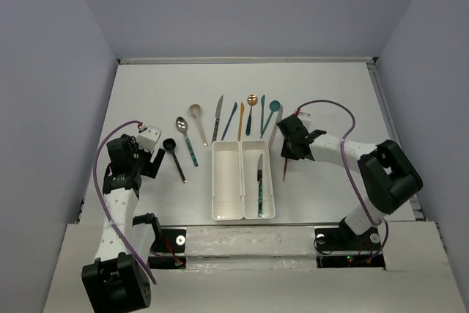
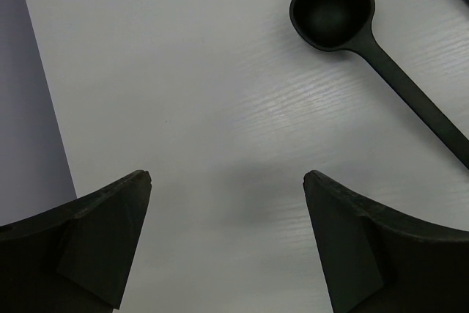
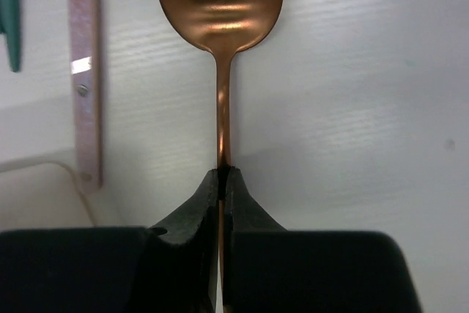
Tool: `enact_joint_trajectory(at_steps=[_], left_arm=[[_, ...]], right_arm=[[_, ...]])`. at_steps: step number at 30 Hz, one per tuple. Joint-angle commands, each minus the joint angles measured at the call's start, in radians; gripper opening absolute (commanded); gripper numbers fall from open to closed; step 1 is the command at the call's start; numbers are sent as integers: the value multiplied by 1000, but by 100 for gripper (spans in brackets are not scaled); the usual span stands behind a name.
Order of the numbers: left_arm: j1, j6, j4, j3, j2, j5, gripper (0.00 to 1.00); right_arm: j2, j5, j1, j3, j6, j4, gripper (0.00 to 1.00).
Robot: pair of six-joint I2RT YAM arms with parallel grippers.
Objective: Sort the eating utensils into containers
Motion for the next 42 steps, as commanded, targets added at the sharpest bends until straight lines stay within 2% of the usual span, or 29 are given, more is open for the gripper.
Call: enact_joint_trajectory(at_steps=[1,7,10,13,17,19,23,25,28,30,31,32,33,34,36,37,42], left_arm=[[1,-12,38,-7,-11,-24,99],[1,-35,52,2,5,-24,99],[1,-45,53,11,9,-30,99],[1,-58,39,26,1,-32,99],[-1,-56,1,77,-14,16,99],[-1,-53,-31,123,-14,39,99],[-2,-68,-85,207,-11,106,98],[-2,-134,-96,252,-17,116,98],[-2,-211,-194,431,-10,239,97],[-2,-300,-206,466,18,281,95],[-4,-399,-211,470,30,293,88],[-7,-412,-211,470,47,325,82],[-29,-455,-176,462,73,297,79],[-46,-505,-165,454,103,196,79],[-69,-512,-162,450,148,172,77],[-85,-521,-157,450,169,148,77],[-220,-572,-140,434,329,37,75]], right_arm=[[-220,125,4,-86,36,-42,0],[-492,203,56,-82,-15,-78,0],[-539,272,186,5,1,-127,0],[-496,353,392,85,59,-123,0],[-390,325,588,62,134,93,0],[-288,309,648,94,162,138,0],[-166,280,693,142,221,147,0],[-146,254,693,138,251,159,0],[-128,236,693,101,291,201,0],[-88,220,693,114,300,207,0],[-71,216,693,122,304,207,0],[-54,208,693,130,311,210,0],[-25,191,693,136,326,222,0],[-13,186,693,139,332,228,0],[7,174,693,145,335,231,8],[18,174,693,147,341,231,20],[3,202,693,135,358,231,48]])
